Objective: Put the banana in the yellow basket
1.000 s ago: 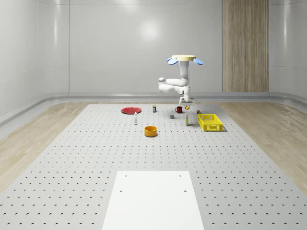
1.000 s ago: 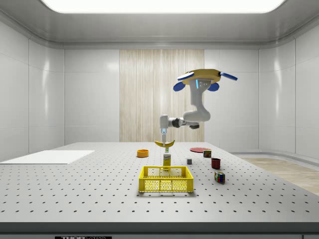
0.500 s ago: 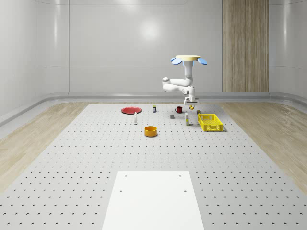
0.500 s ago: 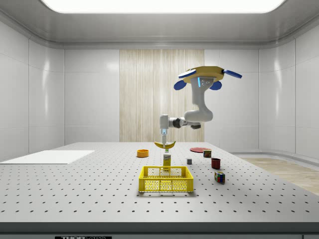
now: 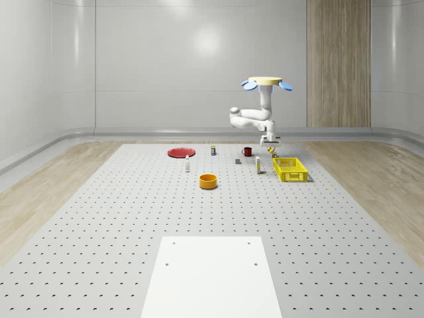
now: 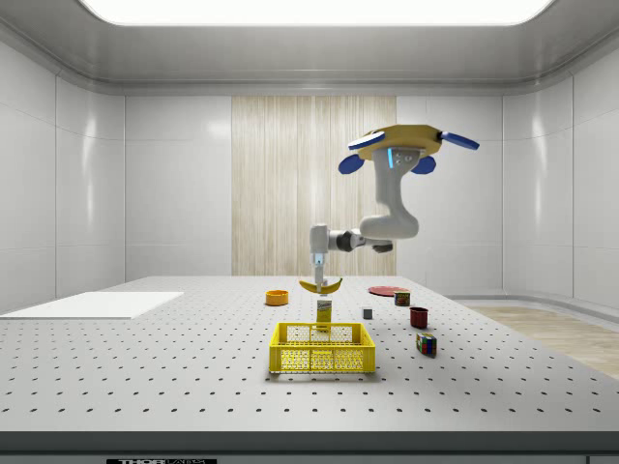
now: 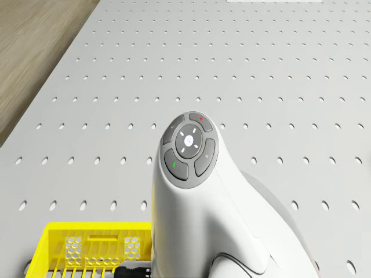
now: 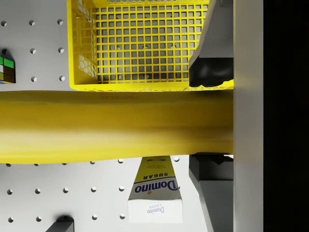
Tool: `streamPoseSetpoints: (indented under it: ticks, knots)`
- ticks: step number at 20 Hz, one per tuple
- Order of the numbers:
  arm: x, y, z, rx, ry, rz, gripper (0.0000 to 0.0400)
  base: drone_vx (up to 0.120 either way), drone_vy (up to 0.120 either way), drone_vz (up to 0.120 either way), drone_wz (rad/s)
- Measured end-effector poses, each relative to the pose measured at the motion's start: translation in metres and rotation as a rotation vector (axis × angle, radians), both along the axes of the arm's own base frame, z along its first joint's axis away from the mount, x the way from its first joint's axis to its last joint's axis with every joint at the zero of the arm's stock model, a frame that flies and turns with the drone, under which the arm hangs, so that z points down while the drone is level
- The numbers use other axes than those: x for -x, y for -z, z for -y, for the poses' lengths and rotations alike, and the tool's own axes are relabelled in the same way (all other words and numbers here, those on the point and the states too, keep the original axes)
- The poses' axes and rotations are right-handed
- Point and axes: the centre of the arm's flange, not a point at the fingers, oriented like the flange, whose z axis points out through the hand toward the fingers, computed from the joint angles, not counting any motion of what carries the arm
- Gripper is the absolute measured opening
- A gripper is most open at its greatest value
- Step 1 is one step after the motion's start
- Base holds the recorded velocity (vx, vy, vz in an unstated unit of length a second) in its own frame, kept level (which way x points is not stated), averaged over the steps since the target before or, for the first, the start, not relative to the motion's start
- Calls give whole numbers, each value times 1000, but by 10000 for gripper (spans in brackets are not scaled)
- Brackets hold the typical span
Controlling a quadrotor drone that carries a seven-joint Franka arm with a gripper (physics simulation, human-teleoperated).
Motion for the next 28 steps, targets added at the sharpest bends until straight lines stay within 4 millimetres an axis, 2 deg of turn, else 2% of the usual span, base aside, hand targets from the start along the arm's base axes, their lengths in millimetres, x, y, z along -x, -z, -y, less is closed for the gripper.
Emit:
streamPoseSetpoints:
  ticks: [3, 7, 13, 25, 28]
  knots:
    - [0, 0, 0, 0, 0, 0, 190, 0, 120, -120, 0]
    - [0, 0, 0, 0, 0, 0, 190, 0, 120, 0, 0]
    - [0, 0, 0, 0, 0, 0, 190, 0, 120, -80, 0]
    - [0, 0, 0, 0, 0, 0, 190, 0, 120, -117, 0]
    - [0, 0, 0, 0, 0, 0, 190, 0, 120, 0, 0]
